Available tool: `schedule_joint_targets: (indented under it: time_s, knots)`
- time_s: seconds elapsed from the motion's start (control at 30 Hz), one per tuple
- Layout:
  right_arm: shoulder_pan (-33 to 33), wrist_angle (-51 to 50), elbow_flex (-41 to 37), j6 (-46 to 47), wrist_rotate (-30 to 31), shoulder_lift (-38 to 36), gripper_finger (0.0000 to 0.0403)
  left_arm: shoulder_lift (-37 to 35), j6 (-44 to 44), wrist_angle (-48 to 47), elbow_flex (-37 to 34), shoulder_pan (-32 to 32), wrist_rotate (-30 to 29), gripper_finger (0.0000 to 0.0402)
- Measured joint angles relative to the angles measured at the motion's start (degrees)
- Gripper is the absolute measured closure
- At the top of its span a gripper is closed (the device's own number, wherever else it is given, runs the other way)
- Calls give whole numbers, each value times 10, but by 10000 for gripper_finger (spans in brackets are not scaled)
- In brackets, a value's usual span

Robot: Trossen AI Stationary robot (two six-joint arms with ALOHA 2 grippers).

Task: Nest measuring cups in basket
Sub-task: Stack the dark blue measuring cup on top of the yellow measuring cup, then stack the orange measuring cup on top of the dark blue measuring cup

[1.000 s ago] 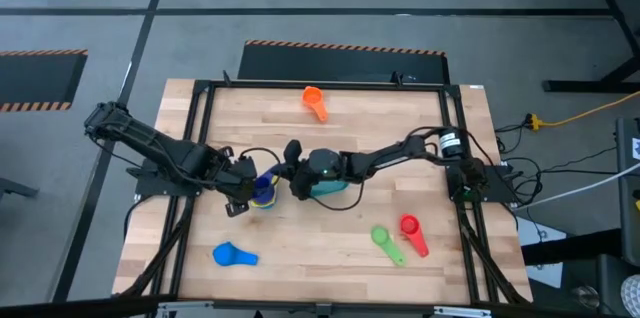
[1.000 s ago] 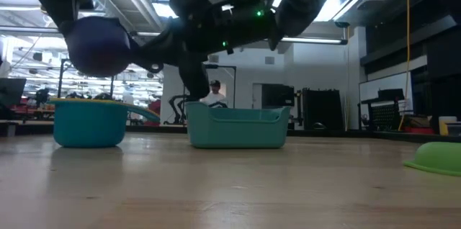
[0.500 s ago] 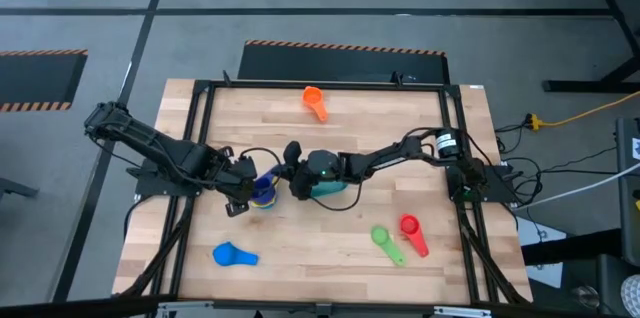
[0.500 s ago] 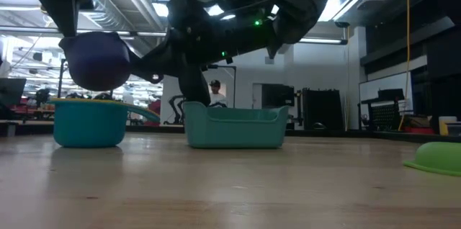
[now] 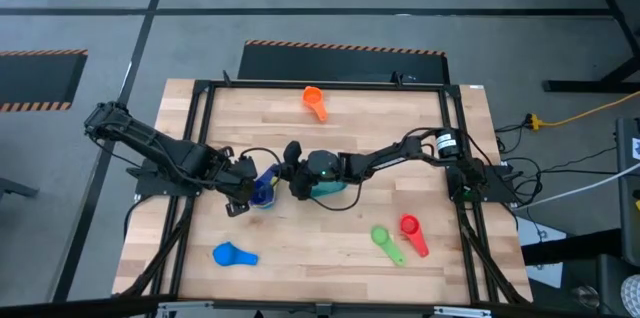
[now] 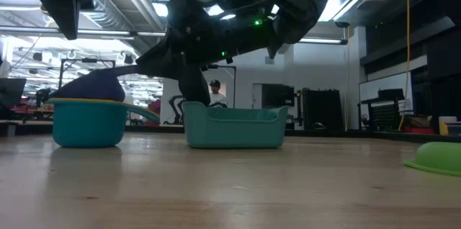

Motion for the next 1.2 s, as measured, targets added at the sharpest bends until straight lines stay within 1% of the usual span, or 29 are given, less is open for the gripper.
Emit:
schedule_joint_targets:
  time_s: [0.37,0.47,0.67,0.97,1.03,1.13,1.2]
  knots:
    - [6,2,0,-4,5,0,316,0,-1,10,0,0,0,401]
    - [11,0,0,-27,8,-8,316,0,-1,19,0,0,0,401]
    - [18,-11,0,-47,82,-28,316,0,-1,28,0,0,0,401]
    - [20,-31,0,-51,81,-39,316,0,0,34,0,0,0,401]
    - [25,-38,0,-73,109,-39,316,0,0,34,0,0,0,401]
    - [37,-49,0,-106,176,-50,316,0,0,34,0,0,-8,401]
    - [45,-76,0,-116,214,-69,316,0,1,35,0,0,-22,401]
